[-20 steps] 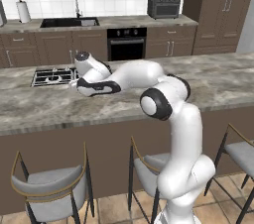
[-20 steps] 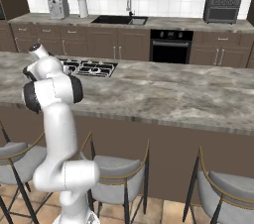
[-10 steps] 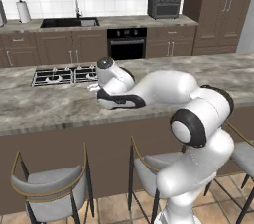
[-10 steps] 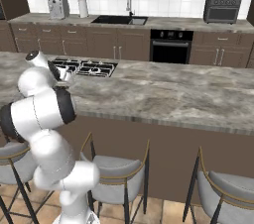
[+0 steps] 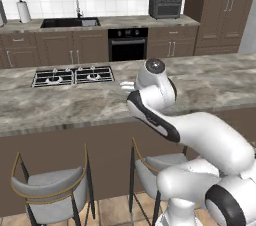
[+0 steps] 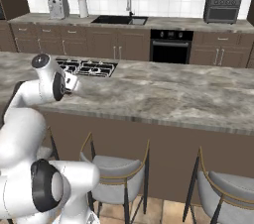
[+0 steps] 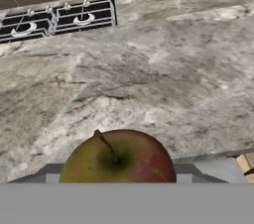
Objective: Place the apple in the correct fridge rack based on whether it is a fruit or vegetable. Finally, close the fridge door.
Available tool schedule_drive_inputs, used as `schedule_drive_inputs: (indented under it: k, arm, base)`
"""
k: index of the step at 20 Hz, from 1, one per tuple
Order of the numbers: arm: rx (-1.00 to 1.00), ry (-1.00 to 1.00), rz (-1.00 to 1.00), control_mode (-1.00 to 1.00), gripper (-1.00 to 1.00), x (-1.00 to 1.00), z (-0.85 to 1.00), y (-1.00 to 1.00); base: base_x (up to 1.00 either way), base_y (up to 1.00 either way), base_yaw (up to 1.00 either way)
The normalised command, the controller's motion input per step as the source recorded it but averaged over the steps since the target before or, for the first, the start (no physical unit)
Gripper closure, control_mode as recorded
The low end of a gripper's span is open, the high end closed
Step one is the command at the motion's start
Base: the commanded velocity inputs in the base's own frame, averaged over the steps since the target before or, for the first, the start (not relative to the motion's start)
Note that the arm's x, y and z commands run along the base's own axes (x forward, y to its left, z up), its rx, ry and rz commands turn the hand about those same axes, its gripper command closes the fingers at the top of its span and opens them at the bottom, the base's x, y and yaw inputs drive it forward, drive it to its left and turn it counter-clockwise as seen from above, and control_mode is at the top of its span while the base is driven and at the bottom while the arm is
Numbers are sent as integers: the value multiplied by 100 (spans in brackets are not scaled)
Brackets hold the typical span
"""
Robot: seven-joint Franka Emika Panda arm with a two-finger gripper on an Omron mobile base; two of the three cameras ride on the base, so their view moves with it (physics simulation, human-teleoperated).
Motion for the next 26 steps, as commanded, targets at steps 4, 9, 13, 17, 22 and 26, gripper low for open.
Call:
schedule_drive_inputs:
  k: [4, 9, 13, 17, 22, 26]
  arm:
    - [15, -1, -5, -100, 100, -100, 34, -84]
    - [14, 0, -3, -100, 100, -98, 42, -67]
    - [6, 0, 0, -100, 100, -97, 44, -43]
    - [0, 6, 0, -100, 100, -78, 40, -51]
    - [0, 12, -1, -100, 100, -26, 31, -20]
    - [-3, 0, 0, -100, 100, -2, 0, 18]
  base:
    - [0, 0, 0]
    - [0, 0, 0]
    - [0, 0, 0]
    - [0, 0, 0]
    - [0, 0, 0]
    - [0, 0, 0]
